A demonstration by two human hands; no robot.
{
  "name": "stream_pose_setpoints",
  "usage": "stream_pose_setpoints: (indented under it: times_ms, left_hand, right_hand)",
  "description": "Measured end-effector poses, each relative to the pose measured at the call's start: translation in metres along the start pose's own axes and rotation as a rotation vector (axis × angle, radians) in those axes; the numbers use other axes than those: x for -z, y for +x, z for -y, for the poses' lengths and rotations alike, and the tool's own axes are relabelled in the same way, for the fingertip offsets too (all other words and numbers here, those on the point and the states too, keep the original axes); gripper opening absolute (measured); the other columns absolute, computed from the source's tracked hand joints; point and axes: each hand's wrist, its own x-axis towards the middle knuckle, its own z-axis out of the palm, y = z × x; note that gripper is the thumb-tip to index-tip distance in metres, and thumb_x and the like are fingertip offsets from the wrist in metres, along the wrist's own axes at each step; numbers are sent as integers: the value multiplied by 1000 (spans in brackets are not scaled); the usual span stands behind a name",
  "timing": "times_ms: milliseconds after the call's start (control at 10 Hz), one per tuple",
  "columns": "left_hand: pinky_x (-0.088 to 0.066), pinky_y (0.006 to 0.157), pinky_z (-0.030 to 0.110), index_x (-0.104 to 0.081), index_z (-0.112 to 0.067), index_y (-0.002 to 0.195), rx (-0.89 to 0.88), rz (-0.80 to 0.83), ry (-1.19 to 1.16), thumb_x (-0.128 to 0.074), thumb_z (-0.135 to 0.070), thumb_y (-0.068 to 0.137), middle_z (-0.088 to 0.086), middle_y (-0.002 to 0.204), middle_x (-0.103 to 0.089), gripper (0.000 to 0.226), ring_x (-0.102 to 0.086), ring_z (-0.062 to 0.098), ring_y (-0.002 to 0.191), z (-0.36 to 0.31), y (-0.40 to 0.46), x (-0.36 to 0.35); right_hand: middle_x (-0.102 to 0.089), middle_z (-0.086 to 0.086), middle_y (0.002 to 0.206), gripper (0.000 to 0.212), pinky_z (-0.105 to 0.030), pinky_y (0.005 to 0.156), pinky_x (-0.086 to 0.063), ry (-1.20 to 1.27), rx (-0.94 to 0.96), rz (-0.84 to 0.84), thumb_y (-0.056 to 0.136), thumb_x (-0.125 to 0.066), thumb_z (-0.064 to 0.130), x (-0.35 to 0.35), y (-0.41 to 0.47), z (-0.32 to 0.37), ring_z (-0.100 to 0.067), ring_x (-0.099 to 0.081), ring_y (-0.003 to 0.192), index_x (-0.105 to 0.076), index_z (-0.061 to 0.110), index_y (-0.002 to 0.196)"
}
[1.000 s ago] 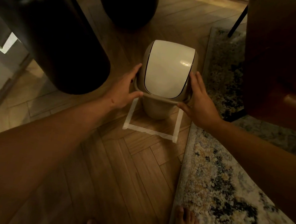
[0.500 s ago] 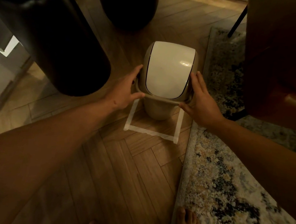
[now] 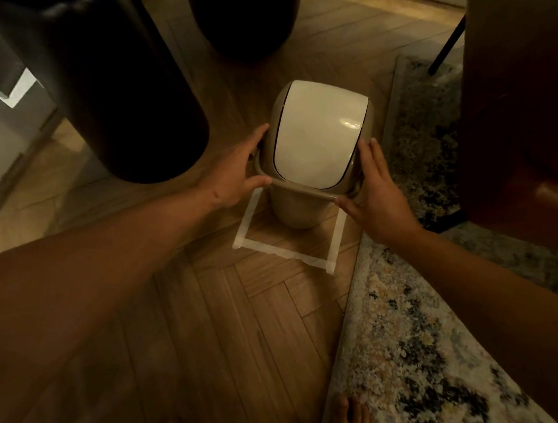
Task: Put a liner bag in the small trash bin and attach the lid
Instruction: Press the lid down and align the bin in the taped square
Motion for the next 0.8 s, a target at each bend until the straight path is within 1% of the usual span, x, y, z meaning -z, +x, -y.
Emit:
stream_pose_setpoints:
  times_ms: [100, 200, 400, 500, 600, 700, 800]
  left_hand:
    - [-43, 106, 50, -9, -40, 156, -1, -4, 7, -80, -30, 79, 2, 155, -38, 105, -43, 23, 136, 1, 1, 0]
    - [-44, 106, 50, -9, -39, 156, -6, -7, 16, -80, -30, 79, 2, 155, -38, 105, -42, 24, 137, -1, 0, 0]
    - [-41, 108, 51, -7, -41, 155, -6, -8, 21, -79, -31, 80, 3, 155, -39, 104, -43, 24, 136, 2, 1, -1]
    - [-37, 111, 48, -5, -41, 155, -18, -4, 29, -77, -34, 81, 3, 156, -36, 104, -40, 25, 139, 4, 1, -2]
    - [-32, 112, 41, -6, -37, 156, -26, -3, 29, -78, -34, 81, 3, 157, -34, 103, -37, 24, 141, 3, 1, -1]
    - [-30, 110, 37, -9, -33, 157, -40, -19, 42, -77, -37, 82, 4, 158, -32, 102, -35, 25, 142, 1, -1, 1]
    - [-32, 111, 43, -11, -34, 156, -23, -32, 49, -74, -42, 83, 3, 159, -30, 98, -34, 26, 143, -9, -4, 7]
  right_hand:
    - [5, 5, 171, 118, -53, 105, -44, 10, -5, 3, 83, -81, 35, 1, 1, 0, -21, -30, 149, 8, 41, 160]
    - [5, 6, 171, 118, -55, 105, -45, 7, -8, -1, 83, -81, 35, 1, 0, 1, -22, -32, 149, 8, 43, 160]
    - [6, 7, 171, 118, -53, 104, -45, 4, -6, -1, 83, -81, 36, 1, 0, 0, -23, -33, 148, 9, 42, 160]
    - [6, 5, 171, 119, -49, 106, -43, 9, -2, 5, 83, -81, 35, 2, 1, 0, -22, -30, 150, 9, 41, 160]
    - [7, 3, 171, 120, -48, 107, -39, 6, -3, 2, 81, -82, 37, 3, 0, 2, -24, -28, 150, 9, 43, 160]
    - [6, 1, 171, 120, -48, 109, -36, 10, 5, -22, 80, -82, 41, 6, 1, 4, -27, -22, 153, 8, 42, 159]
    - [5, -1, 171, 116, -40, 109, -28, 37, 11, -25, 81, -79, 47, 14, 2, 11, -26, -18, 154, 6, 41, 161]
